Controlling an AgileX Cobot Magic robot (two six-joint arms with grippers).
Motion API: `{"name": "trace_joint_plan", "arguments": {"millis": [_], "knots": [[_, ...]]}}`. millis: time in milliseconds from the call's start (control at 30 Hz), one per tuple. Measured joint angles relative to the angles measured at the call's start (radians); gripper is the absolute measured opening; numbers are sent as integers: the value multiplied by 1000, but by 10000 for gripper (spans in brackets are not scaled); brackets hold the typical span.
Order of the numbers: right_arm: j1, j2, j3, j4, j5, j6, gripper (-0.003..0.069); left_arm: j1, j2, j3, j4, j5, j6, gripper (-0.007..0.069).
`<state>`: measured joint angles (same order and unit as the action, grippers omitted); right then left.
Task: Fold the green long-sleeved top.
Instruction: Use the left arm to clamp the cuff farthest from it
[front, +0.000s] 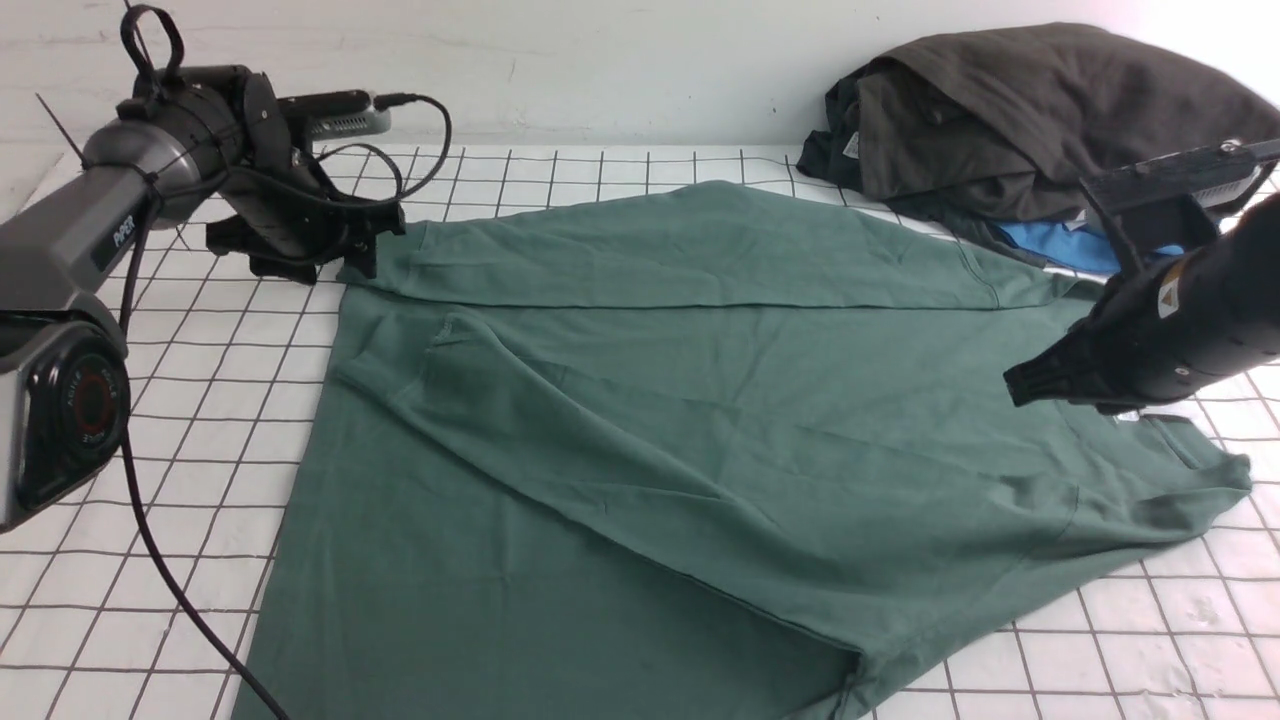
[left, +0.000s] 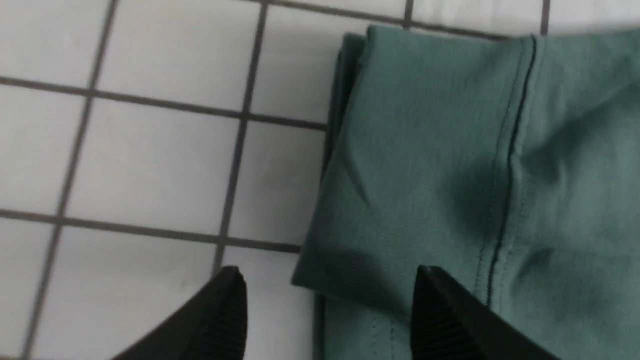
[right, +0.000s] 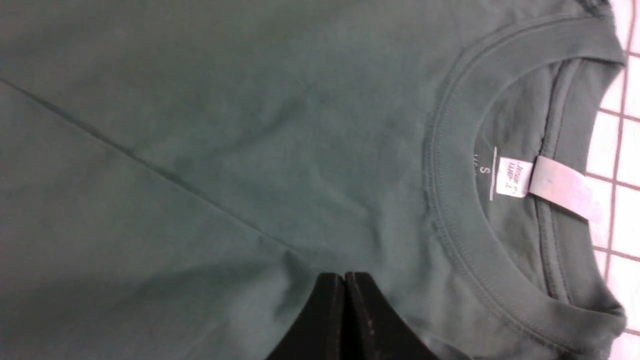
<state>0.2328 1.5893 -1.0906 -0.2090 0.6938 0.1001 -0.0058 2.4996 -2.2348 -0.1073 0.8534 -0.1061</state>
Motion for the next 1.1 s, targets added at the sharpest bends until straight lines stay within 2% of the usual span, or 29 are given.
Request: {"name": "trace_joint_plan", "arguments": {"millis": [67, 200, 233, 267, 367, 567, 700, 767, 833, 900, 967, 1033, 1067, 1100], "knots": [[16, -2, 0, 13, 1, -10, -14, 0, 21, -1, -24, -18, 41, 372], [25, -2, 0, 26, 2, -15, -14, 0, 28, -6, -59, -49, 71, 190], [25, -2, 0, 26, 3, -16, -14, 0, 28, -7, -60, -49, 71, 169], [25, -2, 0, 28, 7, -20, -14, 0, 28, -11, -65, -49, 74, 69], [25, -2, 0, 30, 16, -24, -14, -1, 28, -18, -66, -41, 78, 31], [25, -2, 0, 32, 35, -28, -14, -1, 28, -33, -62, -16, 89, 43], [25, -2, 0, 32, 39, -41, -14, -1, 28, -34, -56, -13, 92, 134], [25, -2, 0, 34, 43, -49, -14, -1, 28, -34, -52, -13, 93, 264], [25, -2, 0, 35, 43, -51, -14, -1, 28, -34, -49, -14, 93, 338], [25, -2, 0, 35, 43, -51, -14, -1, 28, -34, -42, -20, 93, 373], [25, -2, 0, 35, 43, -52, -14, -1, 28, -34, -21, -24, 93, 360], [25, -2, 0, 35, 43, -54, -14, -1, 28, -34, -3, -34, 93, 296], [25, -2, 0, 35, 43, -54, -14, -1, 28, -34, -1, -34, 93, 288], [25, -2, 0, 35, 40, -54, -14, -1, 28, -34, 9, -40, 93, 195]]}}
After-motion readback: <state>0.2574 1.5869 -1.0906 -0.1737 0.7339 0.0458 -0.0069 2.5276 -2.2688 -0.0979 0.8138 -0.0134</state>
